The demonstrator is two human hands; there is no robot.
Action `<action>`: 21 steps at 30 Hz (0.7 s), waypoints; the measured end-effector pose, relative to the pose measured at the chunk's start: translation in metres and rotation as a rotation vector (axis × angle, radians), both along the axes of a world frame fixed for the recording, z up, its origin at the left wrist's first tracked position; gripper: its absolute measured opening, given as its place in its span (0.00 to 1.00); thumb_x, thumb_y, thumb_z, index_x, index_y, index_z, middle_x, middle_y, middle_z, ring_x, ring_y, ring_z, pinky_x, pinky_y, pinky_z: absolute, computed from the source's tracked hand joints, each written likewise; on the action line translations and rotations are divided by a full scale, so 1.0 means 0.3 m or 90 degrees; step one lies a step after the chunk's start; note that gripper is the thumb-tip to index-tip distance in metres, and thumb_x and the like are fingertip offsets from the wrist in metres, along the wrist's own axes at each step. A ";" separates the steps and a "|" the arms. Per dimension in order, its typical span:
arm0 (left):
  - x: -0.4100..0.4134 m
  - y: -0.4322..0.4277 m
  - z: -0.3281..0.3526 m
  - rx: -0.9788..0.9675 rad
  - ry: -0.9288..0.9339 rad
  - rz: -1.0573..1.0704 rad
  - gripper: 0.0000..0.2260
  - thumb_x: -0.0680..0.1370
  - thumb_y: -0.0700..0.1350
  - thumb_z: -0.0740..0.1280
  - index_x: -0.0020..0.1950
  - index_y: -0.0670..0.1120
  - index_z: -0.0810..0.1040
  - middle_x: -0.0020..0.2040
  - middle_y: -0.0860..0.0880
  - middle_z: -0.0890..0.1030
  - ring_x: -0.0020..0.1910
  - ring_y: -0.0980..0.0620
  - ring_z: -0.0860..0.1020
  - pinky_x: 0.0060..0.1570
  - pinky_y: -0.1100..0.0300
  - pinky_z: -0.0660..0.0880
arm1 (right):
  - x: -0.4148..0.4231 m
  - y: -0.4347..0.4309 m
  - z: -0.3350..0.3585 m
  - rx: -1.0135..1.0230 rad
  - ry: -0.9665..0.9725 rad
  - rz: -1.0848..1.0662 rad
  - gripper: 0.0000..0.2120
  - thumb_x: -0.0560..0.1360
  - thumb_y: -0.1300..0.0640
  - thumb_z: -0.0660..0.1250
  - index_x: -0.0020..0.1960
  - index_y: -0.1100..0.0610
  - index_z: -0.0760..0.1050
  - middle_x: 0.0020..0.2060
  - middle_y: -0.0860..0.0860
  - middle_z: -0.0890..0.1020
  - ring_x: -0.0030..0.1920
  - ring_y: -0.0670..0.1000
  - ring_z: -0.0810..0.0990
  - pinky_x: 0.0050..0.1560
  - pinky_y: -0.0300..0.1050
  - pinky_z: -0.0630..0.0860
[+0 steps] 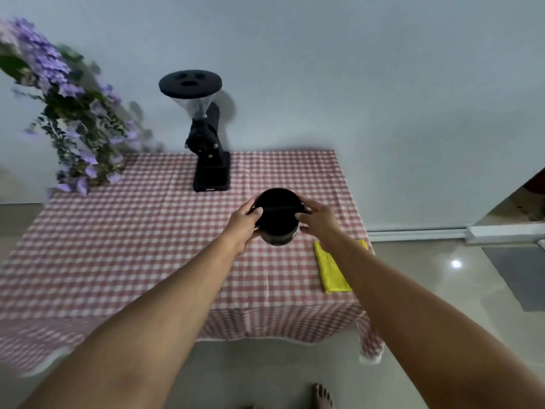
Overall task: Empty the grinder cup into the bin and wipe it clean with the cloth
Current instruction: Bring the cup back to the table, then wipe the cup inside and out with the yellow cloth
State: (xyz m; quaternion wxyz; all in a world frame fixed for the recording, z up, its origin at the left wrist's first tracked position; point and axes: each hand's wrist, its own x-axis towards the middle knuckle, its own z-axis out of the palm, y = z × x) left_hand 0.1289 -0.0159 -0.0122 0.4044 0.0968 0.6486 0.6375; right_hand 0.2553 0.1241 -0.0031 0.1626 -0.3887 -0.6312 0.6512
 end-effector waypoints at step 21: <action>-0.082 0.045 -0.167 -0.238 0.275 -0.043 0.23 0.82 0.43 0.66 0.77 0.53 0.70 0.76 0.49 0.72 0.73 0.48 0.72 0.71 0.50 0.72 | -0.083 0.042 -0.211 -0.039 -0.090 -0.053 0.20 0.75 0.63 0.70 0.66 0.52 0.77 0.56 0.52 0.82 0.54 0.52 0.82 0.49 0.47 0.82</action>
